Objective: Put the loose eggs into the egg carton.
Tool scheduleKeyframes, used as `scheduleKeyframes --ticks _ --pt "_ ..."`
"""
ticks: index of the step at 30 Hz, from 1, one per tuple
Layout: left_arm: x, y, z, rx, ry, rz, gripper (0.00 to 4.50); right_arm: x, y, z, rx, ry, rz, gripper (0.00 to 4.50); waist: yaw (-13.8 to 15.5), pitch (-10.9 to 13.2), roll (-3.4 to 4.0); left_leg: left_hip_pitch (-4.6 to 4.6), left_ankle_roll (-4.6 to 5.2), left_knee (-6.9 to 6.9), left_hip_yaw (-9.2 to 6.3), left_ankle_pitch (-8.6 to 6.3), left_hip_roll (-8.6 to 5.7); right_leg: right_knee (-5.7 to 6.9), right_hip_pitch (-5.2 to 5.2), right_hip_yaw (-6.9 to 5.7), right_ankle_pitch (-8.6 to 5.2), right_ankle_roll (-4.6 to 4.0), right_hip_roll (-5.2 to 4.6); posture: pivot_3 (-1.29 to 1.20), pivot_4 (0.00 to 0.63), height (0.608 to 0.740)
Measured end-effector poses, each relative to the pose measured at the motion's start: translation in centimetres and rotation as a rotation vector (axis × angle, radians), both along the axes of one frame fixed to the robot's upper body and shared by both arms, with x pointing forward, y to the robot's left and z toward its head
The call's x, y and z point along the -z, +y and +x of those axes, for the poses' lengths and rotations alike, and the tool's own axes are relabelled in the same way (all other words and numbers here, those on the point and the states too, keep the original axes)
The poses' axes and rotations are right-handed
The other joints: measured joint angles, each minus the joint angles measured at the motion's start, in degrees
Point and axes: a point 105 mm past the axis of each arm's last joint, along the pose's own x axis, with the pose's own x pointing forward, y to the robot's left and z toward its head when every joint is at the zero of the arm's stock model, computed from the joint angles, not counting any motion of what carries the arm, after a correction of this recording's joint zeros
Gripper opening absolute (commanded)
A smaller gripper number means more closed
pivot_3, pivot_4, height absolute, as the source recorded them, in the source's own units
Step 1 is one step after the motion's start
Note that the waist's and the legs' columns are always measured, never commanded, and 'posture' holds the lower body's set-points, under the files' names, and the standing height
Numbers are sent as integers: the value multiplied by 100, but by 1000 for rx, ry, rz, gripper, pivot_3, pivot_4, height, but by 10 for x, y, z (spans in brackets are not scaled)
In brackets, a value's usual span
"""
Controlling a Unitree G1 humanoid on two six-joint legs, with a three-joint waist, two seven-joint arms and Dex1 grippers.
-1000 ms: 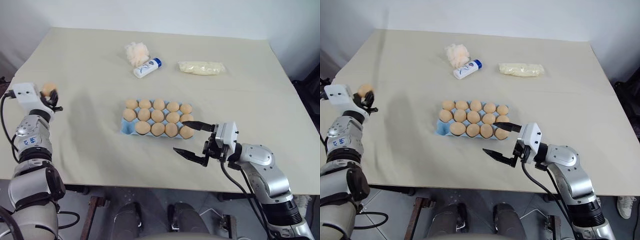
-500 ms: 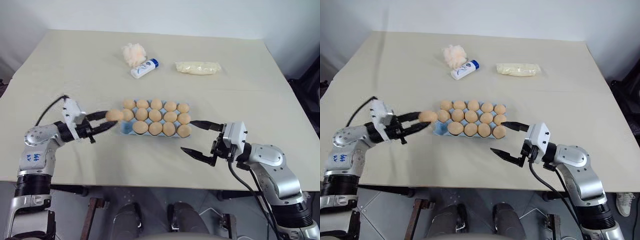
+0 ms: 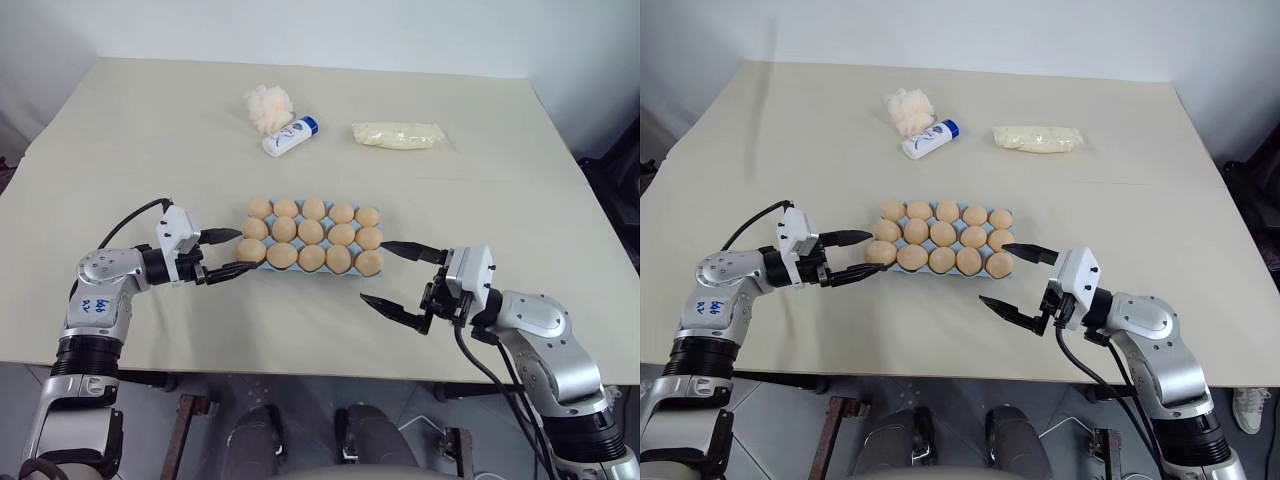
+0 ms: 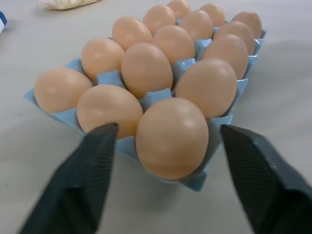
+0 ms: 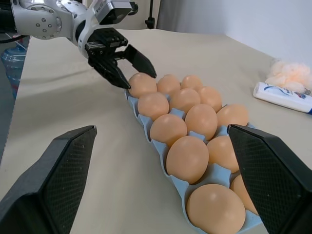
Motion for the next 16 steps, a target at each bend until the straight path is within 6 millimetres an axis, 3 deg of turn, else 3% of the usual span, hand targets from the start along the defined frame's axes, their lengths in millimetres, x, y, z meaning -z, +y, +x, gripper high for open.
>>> scheduleKeyframes --ticks 3,11,16 --pt "1 4 -4 2 4 17 3716 -1 1 -1 -2 -5 1 4500 -24 0 0 1 -1 -4 0 0 1 0 -1 0 0 0 1 0 150 740" --pt "18 58 -46 -29 63 182 3716 10 -13 -8 29 40 -28 4500 -117 2 3 2 -7 -24 -5 2 1 -10 -3 -4 -1 -2 -2 0 150 740" --pt "21 68 -55 -58 39 204 3716 12 -17 -8 35 45 -33 4500 -91 2 4 1 7 -27 -17 -9 -8 -16 4 -14 -2 -11 -17 0 150 740"
